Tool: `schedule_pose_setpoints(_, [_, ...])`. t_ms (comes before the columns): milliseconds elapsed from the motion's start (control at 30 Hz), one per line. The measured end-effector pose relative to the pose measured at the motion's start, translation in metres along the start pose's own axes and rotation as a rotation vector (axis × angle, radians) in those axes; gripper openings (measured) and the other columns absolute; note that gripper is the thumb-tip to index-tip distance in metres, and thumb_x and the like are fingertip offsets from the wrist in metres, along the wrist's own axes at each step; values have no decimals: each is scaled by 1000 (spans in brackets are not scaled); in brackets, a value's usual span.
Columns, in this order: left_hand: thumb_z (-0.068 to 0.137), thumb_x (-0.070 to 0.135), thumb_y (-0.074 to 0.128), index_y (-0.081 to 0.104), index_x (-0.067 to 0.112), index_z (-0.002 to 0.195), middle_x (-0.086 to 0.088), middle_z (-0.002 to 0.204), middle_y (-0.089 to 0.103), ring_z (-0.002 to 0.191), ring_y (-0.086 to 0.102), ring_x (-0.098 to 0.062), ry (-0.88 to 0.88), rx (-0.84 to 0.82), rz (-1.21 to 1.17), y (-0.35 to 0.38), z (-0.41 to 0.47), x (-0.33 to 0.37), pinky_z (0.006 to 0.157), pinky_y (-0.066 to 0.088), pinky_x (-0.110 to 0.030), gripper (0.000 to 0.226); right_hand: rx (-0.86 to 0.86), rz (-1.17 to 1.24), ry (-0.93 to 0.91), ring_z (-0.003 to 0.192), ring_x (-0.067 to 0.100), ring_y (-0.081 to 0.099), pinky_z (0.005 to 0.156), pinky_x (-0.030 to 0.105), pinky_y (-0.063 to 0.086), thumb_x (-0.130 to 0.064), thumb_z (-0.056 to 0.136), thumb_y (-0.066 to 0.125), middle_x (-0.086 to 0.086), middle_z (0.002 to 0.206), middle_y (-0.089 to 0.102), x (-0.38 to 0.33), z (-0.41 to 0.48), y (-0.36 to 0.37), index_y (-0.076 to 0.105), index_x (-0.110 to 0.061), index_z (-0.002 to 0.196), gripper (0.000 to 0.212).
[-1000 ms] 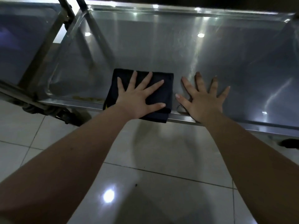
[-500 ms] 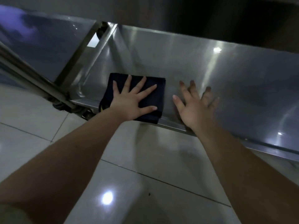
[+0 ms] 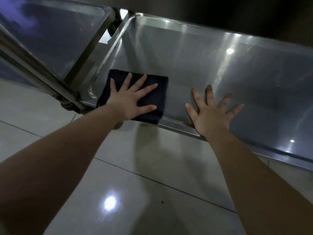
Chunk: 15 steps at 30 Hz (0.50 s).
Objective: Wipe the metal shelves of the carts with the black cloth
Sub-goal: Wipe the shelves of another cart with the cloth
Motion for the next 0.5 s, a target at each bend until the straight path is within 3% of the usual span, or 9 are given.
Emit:
schedule_pose_setpoints(233, [68, 93, 14, -9, 65, 143, 20, 163, -14, 150, -16, -27, -99, -9, 8, -3, -1, -44, 112, -8, -70, 83, 41, 1, -16, 144, 51, -16, 105, 78, -7, -78, 89, 5, -11, 164, -15, -4, -1, 0, -14, -58, 146, 63])
schedule_pose_setpoints(333, [64, 92, 7, -11, 64, 143, 20, 162, -17, 150, -17, -32, -88, -4, 9, -2, 4, -2, 109, -6, -74, 86, 47, 10, -4, 144, 51, -15, 105, 78, -8, -76, 90, 4, -10, 164, -14, -4, -2, 0, -14, -57, 146, 62])
schedule_pose_setpoints(500, [78, 89, 19, -14, 63, 144, 17, 162, -21, 148, -22, -34, 53, -26, 74, 8, 10, 85, 107, -9, -75, 78, 20, 10, 9, 144, 49, -18, 106, 77, -8, -68, 94, 6, -11, 163, -17, -2, -5, -2, -18, -57, 145, 58])
Point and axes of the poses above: each hand's wrist, its own z-axis towards the middle knuckle, its own y-axis out of the palm, x = y × z, the point moved 6 cm from there along z, towards the middle knuckle
